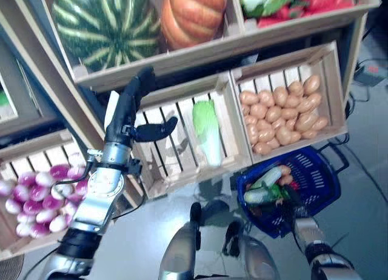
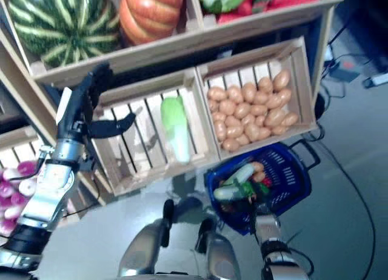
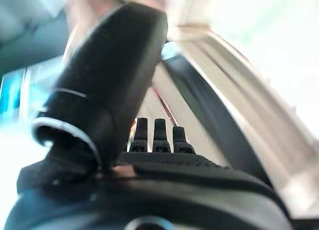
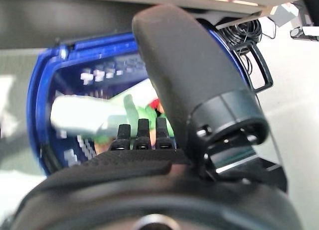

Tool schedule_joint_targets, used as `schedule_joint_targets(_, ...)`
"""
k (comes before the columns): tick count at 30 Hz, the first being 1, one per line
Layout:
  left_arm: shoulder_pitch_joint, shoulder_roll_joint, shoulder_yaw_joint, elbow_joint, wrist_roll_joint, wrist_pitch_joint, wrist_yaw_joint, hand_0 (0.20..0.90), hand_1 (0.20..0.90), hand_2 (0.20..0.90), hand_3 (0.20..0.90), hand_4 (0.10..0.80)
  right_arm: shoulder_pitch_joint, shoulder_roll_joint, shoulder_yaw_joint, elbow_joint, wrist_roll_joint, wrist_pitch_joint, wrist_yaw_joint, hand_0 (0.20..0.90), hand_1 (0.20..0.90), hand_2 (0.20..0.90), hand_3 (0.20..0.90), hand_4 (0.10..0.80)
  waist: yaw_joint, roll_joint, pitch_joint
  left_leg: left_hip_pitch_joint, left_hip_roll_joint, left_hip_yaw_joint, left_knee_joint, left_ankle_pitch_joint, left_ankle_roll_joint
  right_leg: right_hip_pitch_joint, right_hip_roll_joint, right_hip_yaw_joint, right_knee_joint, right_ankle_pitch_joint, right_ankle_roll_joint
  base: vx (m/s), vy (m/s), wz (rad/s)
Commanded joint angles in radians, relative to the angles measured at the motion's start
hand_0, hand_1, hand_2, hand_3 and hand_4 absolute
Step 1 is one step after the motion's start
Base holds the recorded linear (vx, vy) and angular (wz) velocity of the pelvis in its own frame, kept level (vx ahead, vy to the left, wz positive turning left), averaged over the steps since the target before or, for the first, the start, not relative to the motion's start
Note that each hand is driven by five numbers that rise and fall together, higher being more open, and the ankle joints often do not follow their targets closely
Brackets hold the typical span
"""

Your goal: Put vegetables into the basket

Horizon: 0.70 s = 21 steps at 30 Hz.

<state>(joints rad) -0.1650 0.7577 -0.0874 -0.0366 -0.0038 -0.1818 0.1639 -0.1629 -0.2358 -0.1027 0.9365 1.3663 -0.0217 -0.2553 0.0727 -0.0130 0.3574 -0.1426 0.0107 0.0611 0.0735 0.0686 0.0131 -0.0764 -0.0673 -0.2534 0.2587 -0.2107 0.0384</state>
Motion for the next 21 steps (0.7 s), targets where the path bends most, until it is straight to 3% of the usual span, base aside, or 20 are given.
schedule_joint_targets(1,-0.031,0.064,0.086,-0.056,0.307,-0.032,0.022,0.900,0.900,0.900,0.900,0.800,0.101,-0.026,0.026,-0.044,-0.099,0.044,0.055,0.900,0.900,0.900,0.900,0.800,-0.039,0.036,-0.105,0.023,-0.028,0.043,-0.028,-0.051,-0.030,0.010,0.011,0.015,-0.175,0.179,0.002,0.009,0.070,-0.02)
schedule_joint_targets(5,-0.081,0.223,0.068,-0.017,0.527,-0.031,0.006,0.900,0.900,0.900,0.900,0.800,0.154,-0.055,0.028,-0.067,-0.127,0.075,0.070,0.900,0.900,0.900,0.900,0.800,-0.072,0.041,-0.085,-0.005,-0.023,0.072,0.026,-0.066,-0.033,-0.009,0.011,0.019,-0.145,0.170,-0.003,-0.047,0.054,-0.04)
schedule_joint_targets(7,-0.140,0.324,0.012,0.013,0.636,-0.044,-0.011,0.900,0.900,0.900,0.900,0.800,0.177,-0.075,0.031,-0.054,-0.126,0.093,0.095,0.900,0.900,0.900,0.900,0.800,-0.093,0.045,-0.064,-0.013,-0.019,0.083,0.056,-0.082,-0.035,-0.014,0.011,0.021,-0.124,0.155,-0.006,-0.051,0.043,-0.11)
schedule_joint_targets(11,-0.235,0.415,-0.091,0.025,0.702,-0.078,-0.054,0.900,0.900,0.900,0.900,0.800,0.184,-0.095,0.033,-0.025,-0.103,0.087,0.142,0.900,0.900,0.900,0.900,0.800,-0.111,0.052,-0.037,-0.035,-0.020,0.094,0.086,-0.092,-0.037,-0.029,0.008,0.023,-0.111,0.151,-0.009,-0.065,0.024,-0.09)
schedule_joint_targets(17,-0.420,0.491,-0.303,0.061,0.793,-0.097,-0.108,0.900,0.900,0.900,0.900,0.800,0.163,-0.120,0.068,0.010,-0.075,0.078,0.186,0.900,0.900,0.900,0.900,0.800,-0.131,0.053,-0.002,-0.093,-0.007,0.111,0.144,-0.099,-0.042,-0.051,0.008,0.025,-0.097,0.148,-0.019,-0.065,-0.016,-0.05)
schedule_joint_targets(21,-0.565,0.500,-0.463,0.132,0.844,-0.069,-0.004,0.900,0.900,0.900,0.900,0.800,0.118,-0.147,0.111,0.005,-0.043,0.080,0.196,0.900,0.900,0.900,0.900,0.800,-0.146,0.050,0.048,-0.171,0.011,0.121,0.212,-0.106,-0.044,-0.118,0.022,0.040,-0.037,0.131,-0.038,-0.105,-0.025,-0.08)
